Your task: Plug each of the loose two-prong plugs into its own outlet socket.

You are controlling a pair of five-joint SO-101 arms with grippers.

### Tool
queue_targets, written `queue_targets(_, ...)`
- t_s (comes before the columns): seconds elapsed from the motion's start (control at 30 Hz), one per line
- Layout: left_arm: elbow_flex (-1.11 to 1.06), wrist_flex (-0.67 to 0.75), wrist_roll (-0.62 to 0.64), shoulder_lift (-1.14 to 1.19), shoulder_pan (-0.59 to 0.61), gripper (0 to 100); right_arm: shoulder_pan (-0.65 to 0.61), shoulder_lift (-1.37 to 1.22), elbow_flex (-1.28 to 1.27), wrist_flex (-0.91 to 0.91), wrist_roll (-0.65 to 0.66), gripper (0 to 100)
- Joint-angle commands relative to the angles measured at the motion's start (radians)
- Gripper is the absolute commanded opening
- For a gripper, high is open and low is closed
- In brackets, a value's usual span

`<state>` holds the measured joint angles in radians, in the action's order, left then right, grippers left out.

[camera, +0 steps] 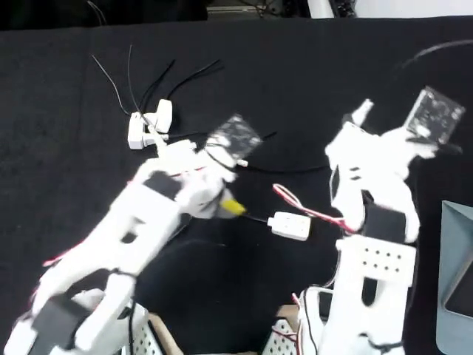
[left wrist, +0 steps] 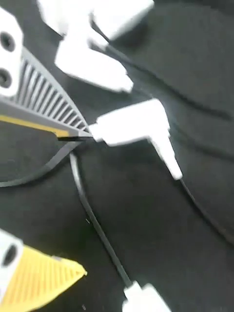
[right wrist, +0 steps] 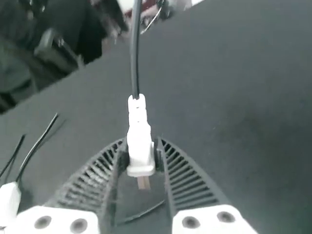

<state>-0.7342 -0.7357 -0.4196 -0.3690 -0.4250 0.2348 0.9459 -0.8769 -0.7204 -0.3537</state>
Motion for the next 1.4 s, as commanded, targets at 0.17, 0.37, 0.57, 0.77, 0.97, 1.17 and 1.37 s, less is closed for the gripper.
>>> queue_targets(0.17, 0.236, 0.084, -0.006, 0.290, -0.223, 38, 0.041, 0.116, -0.108, 0.123, -0.012, 1.3)
queue_targets(0.37, 0.341, 0.086, -0.008, 0.411, -0.300, 38, 0.081, 0.139, -0.114, 0.123, -0.012, 1.3)
queue_targets(0.57, 0.446, 0.086, -0.009, 0.535, -0.348, 38, 0.104, 0.139, -0.114, 0.123, -0.012, 1.3)
queue_targets(0.77, 0.496, 0.086, -0.005, 0.660, -0.351, 37, 0.106, 0.139, -0.114, 0.124, -0.012, 1.3)
queue_targets(0.97, 0.499, 0.078, -0.005, 0.666, -0.335, 18, 0.106, 0.139, -0.111, 0.124, -0.038, 1.3)
queue_targets(1.17, 0.492, -0.072, 0.005, 0.605, -0.306, 4, 0.106, 0.139, -0.114, 0.124, -0.040, 1.3)
queue_targets(1.37, 0.374, -0.199, 0.121, 0.394, -0.222, 3, 0.106, 0.139, -0.114, 0.124, -0.040, 1.3)
